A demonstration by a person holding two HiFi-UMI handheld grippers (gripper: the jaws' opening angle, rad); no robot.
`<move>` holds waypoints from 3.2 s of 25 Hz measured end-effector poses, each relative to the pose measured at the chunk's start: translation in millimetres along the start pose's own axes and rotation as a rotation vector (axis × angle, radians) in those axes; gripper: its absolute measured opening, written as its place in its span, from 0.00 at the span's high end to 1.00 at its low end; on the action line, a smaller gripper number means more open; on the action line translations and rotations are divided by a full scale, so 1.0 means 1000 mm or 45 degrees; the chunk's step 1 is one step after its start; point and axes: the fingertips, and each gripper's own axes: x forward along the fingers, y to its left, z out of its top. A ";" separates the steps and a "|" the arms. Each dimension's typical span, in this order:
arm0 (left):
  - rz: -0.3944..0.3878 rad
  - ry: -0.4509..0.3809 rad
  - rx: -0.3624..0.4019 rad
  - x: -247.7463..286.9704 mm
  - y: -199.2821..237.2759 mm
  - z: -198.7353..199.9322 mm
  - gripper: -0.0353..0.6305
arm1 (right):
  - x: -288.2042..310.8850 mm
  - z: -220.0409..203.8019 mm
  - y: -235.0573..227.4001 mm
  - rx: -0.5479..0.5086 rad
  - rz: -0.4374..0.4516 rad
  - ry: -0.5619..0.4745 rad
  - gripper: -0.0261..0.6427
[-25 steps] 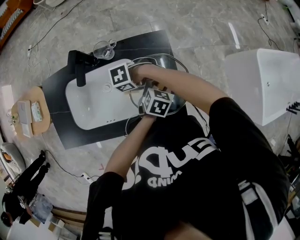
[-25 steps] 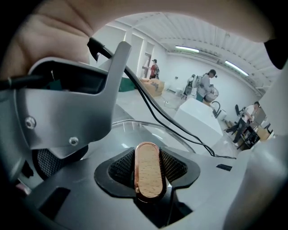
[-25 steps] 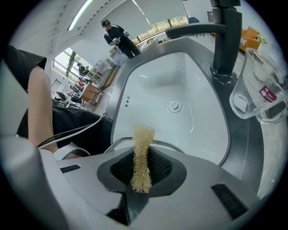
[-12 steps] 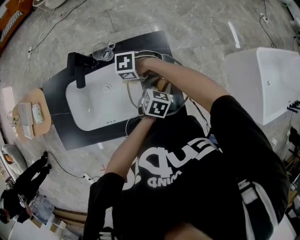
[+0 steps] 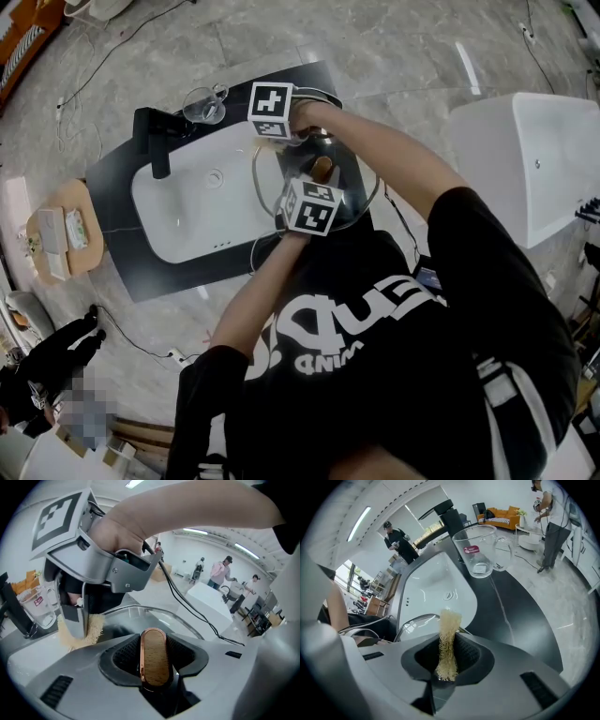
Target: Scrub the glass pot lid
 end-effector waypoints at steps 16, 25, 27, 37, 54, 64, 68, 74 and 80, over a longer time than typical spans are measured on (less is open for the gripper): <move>0.009 0.013 0.012 0.003 0.002 -0.004 0.68 | -0.025 -0.039 -0.038 0.212 -0.108 -0.156 0.89; 0.015 0.030 0.018 0.003 0.001 -0.005 0.68 | -0.043 -0.076 -0.055 0.347 -0.177 -0.267 0.89; 0.016 0.035 0.016 0.004 0.002 -0.007 0.68 | -0.045 -0.082 -0.057 0.363 -0.190 -0.283 0.89; 0.023 0.043 0.023 0.006 0.003 -0.007 0.68 | -0.056 -0.118 -0.058 0.388 -0.270 -0.306 0.89; 0.011 0.044 0.024 0.005 0.002 -0.007 0.68 | -0.064 -0.183 -0.038 0.388 -0.404 -0.310 0.89; 0.000 0.051 0.044 0.004 0.001 -0.007 0.68 | -0.065 -0.208 -0.013 0.412 -0.448 -0.306 0.89; 0.003 0.049 0.048 0.004 0.001 -0.007 0.68 | -0.061 -0.214 0.001 0.408 -0.456 -0.303 0.89; 0.006 0.043 0.047 0.004 0.001 -0.006 0.68 | -0.054 -0.222 0.026 0.400 -0.454 -0.290 0.89; 0.005 0.036 0.052 0.003 0.003 -0.007 0.68 | -0.044 -0.221 0.050 0.404 -0.453 -0.303 0.89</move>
